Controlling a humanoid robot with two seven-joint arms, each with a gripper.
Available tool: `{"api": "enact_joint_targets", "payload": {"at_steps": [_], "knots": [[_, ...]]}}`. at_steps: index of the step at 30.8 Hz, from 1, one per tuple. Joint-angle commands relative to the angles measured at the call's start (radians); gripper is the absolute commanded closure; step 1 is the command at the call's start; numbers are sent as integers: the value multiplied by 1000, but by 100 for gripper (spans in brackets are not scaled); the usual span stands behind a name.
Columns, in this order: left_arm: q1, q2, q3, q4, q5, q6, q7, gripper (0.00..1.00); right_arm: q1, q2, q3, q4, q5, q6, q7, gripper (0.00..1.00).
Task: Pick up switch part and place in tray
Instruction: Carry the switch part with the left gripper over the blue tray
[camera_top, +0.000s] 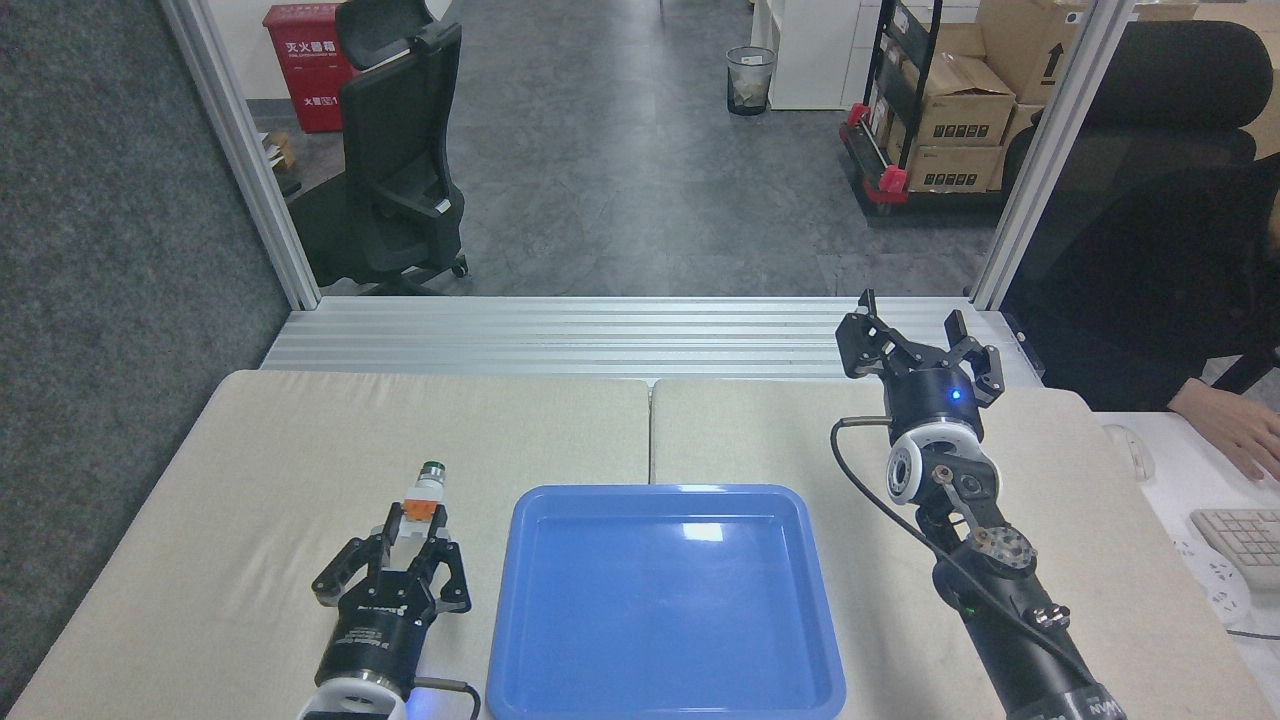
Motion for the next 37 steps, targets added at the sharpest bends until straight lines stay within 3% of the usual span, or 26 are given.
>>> {"api": "enact_joint_targets", "payload": {"at_steps": [1, 6, 9, 29, 30, 31, 32, 33, 37], "knots": [[17, -151, -396, -120, -152, 100, -46, 100, 0, 0, -2, 0, 0, 0, -1, 0], [17, -151, -467, -31, -154, 132, -69, 100, 1, 2, -2, 0, 0, -1, -1, 0], [16, -151, -467, 53, -155, 213, -118, 100, 1, 2, -2, 0, 0, -1, -1, 0], [17, -146, -458, 124, -122, 275, -189, 100, 1, 2, -3, 0, -2, -1, -3, 0], [16, -146, -458, 123, -122, 275, -187, 92, 1, 2, -3, 0, -2, -1, -3, 0], [16, -149, -458, 120, -123, 276, -184, 70, 1, 2, -3, 0, -2, -1, -3, 0], [11, -149, -457, 117, -123, 278, -175, 31, 1, 2, -3, 0, -2, -1, -3, 0], [10, -151, -457, 107, -123, 279, -163, 3, 1, 2, -3, 0, -2, -1, -3, 0], [-18, -152, -457, 8, -105, 282, -163, 0, 1, 0, -3, 0, -2, -1, -3, 0]]}}
